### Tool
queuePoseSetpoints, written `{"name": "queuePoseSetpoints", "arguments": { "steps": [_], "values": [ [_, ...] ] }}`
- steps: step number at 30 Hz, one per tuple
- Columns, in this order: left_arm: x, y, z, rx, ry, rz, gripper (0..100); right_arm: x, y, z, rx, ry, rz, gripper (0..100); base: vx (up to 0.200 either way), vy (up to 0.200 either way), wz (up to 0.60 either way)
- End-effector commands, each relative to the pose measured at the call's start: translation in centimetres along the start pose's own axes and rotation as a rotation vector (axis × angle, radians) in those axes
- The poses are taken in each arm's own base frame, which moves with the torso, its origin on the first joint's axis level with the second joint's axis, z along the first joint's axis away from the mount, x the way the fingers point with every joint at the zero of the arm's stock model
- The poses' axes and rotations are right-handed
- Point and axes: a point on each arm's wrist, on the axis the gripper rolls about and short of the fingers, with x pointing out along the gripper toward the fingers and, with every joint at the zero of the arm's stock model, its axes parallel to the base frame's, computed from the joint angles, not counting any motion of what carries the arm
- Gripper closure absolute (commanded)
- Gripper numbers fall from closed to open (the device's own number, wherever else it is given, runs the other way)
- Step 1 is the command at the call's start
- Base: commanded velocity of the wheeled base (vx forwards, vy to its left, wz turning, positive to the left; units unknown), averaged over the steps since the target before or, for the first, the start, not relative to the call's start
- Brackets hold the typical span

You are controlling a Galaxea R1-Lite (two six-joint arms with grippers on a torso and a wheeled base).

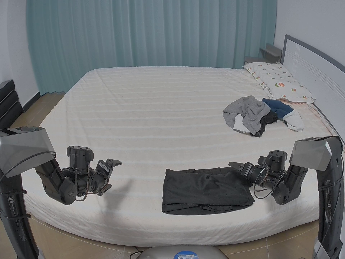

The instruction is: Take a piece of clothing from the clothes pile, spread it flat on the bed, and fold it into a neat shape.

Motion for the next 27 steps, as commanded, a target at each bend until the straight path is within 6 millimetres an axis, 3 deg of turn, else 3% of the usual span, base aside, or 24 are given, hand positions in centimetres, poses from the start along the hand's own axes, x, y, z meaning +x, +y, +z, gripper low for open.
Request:
{"name": "queuePoseSetpoints", "arguments": {
  "steps": [1, 27],
  "values": [
    [0.0, 0.0, 0.0, 0.0, 0.0, 0.001, 0, 0.8, -0.8, -0.7, 0.007, 0.016, -0.015, 100, 0.0, 0.0, 0.0],
    [0.0, 0.1, 0.0, -0.001, 0.002, 0.003, 0, 1.0, -2.7, 1.8, 0.044, -0.097, -0.069, 100, 0.0, 0.0, 0.0]
  ]
}}
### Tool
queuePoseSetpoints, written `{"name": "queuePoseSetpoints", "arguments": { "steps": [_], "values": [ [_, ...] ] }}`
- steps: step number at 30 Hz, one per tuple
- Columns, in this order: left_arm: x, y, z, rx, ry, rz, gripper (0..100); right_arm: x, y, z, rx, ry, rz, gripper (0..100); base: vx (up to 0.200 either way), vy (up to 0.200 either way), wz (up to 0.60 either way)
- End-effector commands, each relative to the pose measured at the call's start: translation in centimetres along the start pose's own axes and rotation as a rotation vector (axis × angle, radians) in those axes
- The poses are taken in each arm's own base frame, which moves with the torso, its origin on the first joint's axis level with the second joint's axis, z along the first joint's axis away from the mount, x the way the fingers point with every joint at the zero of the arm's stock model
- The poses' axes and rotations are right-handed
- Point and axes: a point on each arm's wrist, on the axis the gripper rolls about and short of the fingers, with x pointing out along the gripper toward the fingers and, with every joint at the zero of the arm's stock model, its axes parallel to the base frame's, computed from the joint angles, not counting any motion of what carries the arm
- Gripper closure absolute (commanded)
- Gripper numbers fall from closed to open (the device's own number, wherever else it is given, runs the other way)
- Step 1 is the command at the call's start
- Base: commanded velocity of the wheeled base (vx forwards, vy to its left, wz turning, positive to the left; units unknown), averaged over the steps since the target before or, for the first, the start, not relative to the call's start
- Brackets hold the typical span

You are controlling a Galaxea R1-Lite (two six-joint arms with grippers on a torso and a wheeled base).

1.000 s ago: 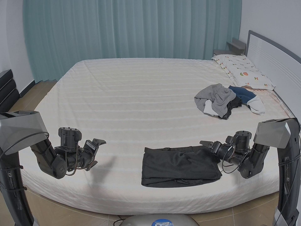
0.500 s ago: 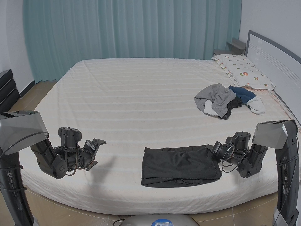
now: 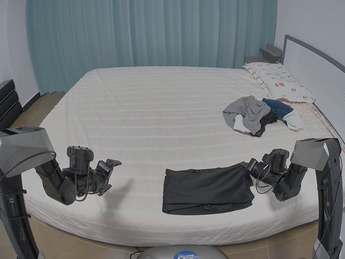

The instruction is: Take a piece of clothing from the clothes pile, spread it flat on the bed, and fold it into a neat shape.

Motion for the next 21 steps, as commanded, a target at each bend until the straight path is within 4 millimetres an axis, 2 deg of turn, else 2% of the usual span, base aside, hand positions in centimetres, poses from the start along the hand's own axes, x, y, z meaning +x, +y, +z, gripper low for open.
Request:
{"name": "queuePoseSetpoints", "arguments": {
  "steps": [1, 19, 20, 21],
  "values": [
    [0.0, 0.1, 0.0, 0.0, 0.001, 0.002, 0, 0.1, -0.4, 0.2, 0.006, -0.008, -0.013, 100, 0.0, 0.0, 0.0],
    [0.0, 0.1, 0.0, -0.001, 0.002, 0.003, 0, 0.2, -1.4, 0.5, 0.019, -0.02, -0.051, 100, 0.0, 0.0, 0.0],
    [0.0, 0.1, 0.0, -0.001, 0.002, 0.003, 0, 0.1, -1.4, 0.4, 0.02, -0.02, -0.053, 0, 0.0, 0.0, 0.0],
    [0.0, 0.0, 0.0, 0.0, 0.0, 0.0, 0, 0.1, -1.4, 0.5, 0.021, -0.02, -0.051, 0, 0.0, 0.0, 0.0]
  ]
}}
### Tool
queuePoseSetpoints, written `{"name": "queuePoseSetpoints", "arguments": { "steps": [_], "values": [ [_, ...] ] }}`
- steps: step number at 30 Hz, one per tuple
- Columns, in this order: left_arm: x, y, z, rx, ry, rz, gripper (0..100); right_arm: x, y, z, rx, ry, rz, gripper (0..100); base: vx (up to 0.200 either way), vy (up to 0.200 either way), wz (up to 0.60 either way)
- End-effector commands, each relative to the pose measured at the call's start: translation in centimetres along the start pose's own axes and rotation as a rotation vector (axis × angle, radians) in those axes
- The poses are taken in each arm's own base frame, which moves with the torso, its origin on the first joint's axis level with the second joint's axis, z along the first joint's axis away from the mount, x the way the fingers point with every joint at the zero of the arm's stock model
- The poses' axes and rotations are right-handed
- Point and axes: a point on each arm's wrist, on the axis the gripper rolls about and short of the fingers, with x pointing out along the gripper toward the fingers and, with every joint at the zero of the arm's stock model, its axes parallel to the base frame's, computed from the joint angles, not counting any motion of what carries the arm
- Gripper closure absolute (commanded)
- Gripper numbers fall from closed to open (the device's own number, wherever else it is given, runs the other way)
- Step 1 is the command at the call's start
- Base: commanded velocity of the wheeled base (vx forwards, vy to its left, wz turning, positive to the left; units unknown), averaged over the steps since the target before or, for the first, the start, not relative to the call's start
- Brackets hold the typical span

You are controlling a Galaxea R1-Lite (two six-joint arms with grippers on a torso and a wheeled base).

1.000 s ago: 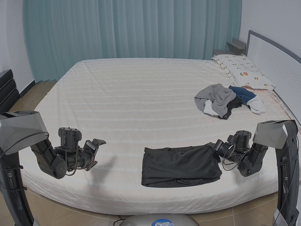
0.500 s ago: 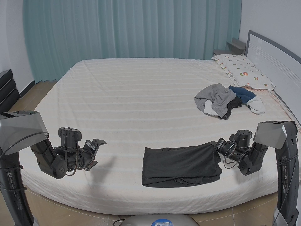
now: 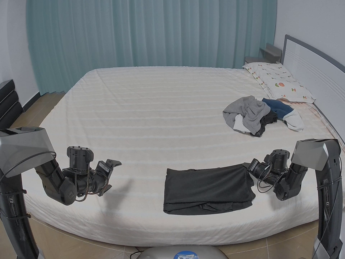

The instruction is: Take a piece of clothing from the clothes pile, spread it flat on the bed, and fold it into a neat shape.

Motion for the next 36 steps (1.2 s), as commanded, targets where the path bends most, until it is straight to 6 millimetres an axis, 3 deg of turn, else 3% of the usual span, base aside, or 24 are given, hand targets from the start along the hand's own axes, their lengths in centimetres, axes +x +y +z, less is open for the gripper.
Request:
{"name": "queuePoseSetpoints", "arguments": {
  "steps": [1, 7, 15, 19, 23, 36],
  "values": [
    [0.0, 0.0, 0.0, -0.002, 0.0, 0.0, 0, -0.1, 0.0, 0.0, 0.005, 0.0, 0.002, 0, 0.0, 0.0, 0.0],
    [0.0, 0.1, -0.1, 0.002, 0.002, 0.001, 0, -2.0, 1.1, 0.7, 0.078, 0.009, 0.023, 0, 0.0, 0.0, 0.0],
    [0.0, 0.0, -0.1, 0.001, 0.0, 0.0, 0, -8.4, 2.0, 0.9, 0.069, 0.171, 0.123, 0, 0.0, 0.0, 0.0],
    [0.0, 0.1, -0.1, 0.0, 0.0, 0.004, 0, -10.1, 1.7, 0.7, 0.025, 0.214, 0.142, 0, -0.1, 0.0, 0.0],
    [0.0, 0.1, -0.2, 0.005, 0.002, 0.005, 0, -9.8, 1.4, -0.3, -0.006, 0.245, 0.139, 0, -0.2, 0.0, 0.0],
    [0.0, 0.1, -0.1, 0.004, 0.001, 0.003, 0, -7.5, 0.4, -1.6, -0.03, 0.27, 0.137, 0, 0.0, 0.0, 0.0]
  ]
}}
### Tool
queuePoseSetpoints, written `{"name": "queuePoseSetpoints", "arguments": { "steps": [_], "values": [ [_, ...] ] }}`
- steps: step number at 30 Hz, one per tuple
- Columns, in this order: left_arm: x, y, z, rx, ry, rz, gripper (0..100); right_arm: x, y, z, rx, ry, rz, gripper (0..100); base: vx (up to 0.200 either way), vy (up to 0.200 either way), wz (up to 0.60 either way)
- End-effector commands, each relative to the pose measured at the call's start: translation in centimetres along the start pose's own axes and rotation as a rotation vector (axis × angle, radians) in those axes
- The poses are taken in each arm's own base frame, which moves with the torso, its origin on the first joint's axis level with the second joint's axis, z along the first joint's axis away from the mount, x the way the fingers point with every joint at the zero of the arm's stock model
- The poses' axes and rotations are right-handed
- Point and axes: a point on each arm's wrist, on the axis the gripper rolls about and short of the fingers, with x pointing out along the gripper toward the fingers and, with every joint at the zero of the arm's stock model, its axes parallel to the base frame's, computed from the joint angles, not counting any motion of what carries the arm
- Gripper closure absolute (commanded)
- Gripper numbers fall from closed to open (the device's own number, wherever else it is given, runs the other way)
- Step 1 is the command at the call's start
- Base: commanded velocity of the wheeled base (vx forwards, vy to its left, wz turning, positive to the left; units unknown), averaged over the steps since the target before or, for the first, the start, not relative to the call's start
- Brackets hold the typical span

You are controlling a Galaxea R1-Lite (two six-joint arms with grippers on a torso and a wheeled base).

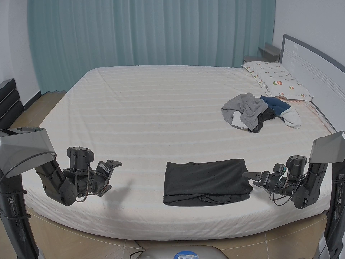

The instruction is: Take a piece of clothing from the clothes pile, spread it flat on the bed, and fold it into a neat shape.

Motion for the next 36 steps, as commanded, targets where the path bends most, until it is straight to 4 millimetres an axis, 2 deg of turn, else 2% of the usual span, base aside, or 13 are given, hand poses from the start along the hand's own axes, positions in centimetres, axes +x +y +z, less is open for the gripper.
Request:
{"name": "queuePoseSetpoints", "arguments": {
  "steps": [1, 7, 8, 12, 18, 27, 36],
  "values": [
    [0.0, 0.0, 0.0, -0.001, 0.0, -0.001, 0, 1.1, -0.7, -0.7, 0.006, 0.024, -0.006, 0, 0.0, 0.0, 0.0],
    [0.0, 0.0, 0.0, -0.002, 0.001, 0.0, 0, 1.6, -0.9, -1.7, -0.027, 0.06, -0.012, 0, 0.0, 0.0, 0.0],
    [0.0, 0.0, 0.0, -0.002, 0.001, 0.0, 0, 1.5, -1.0, -1.8, -0.039, 0.062, -0.018, 100, 0.0, 0.0, 0.0],
    [0.0, 0.0, 0.0, -0.002, 0.0, -0.001, 0, 1.2, -0.8, -2.2, -0.054, 0.061, -0.047, 100, 0.0, 0.0, 0.0],
    [0.0, 0.0, 0.0, -0.002, -0.001, 0.001, 0, -0.8, -0.1, -1.4, -0.067, 0.028, -0.06, 100, 0.0, 0.0, 0.0],
    [0.0, 0.0, 0.1, -0.003, 0.0, 0.0, 0, -1.5, -0.7, -1.0, -0.076, 0.012, -0.079, 100, 0.0, 0.0, 0.0],
    [0.1, 0.0, 0.1, -0.008, -0.001, -0.001, 0, -1.5, -1.4, -1.7, -0.116, 0.042, -0.093, 100, 0.0, 0.0, 0.0]
  ]
}}
